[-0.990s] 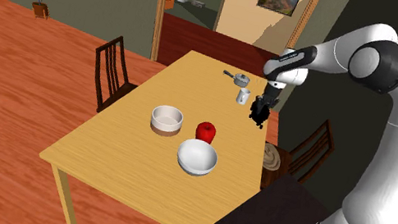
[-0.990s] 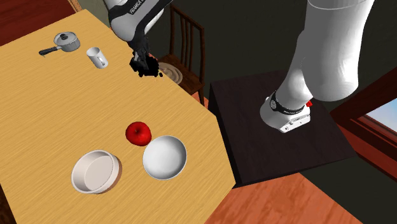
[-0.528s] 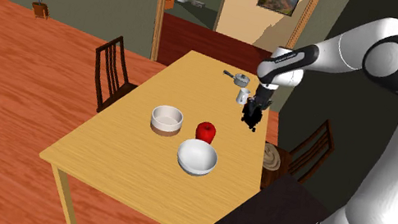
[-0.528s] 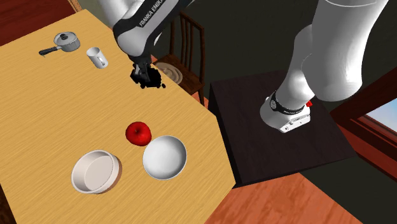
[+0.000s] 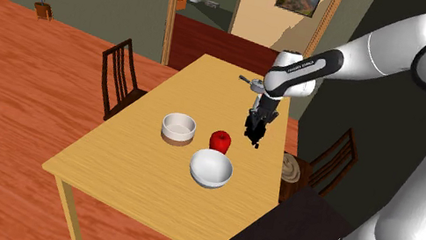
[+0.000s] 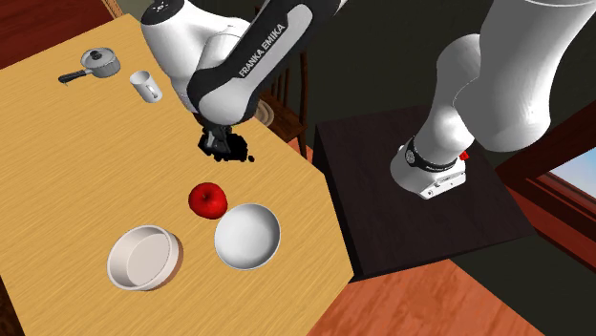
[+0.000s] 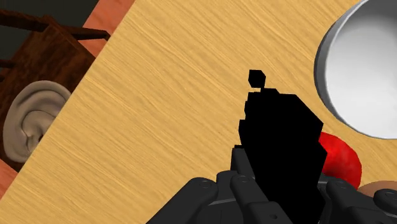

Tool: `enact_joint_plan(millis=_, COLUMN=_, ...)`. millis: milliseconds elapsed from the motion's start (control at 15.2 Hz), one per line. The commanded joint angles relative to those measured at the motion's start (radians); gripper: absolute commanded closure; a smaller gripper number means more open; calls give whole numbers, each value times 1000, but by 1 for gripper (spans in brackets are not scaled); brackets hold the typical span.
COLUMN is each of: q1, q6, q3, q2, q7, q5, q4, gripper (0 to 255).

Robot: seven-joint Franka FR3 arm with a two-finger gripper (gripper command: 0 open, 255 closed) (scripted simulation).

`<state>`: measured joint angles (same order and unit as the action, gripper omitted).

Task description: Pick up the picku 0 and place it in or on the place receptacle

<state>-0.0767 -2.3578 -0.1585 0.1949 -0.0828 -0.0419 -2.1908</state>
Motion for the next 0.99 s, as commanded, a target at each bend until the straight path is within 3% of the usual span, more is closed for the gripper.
enact_joint_plan(millis=0, q1=30, q6=-7, q3=16, q2=-27, q7=-53, q5=8, q4=-32, gripper=255)
enact_joint_plan(millis=924, q1=231, q6=-12, q3=163, q2=-75, q7=-416, q5=31, q4=-82, gripper=255)
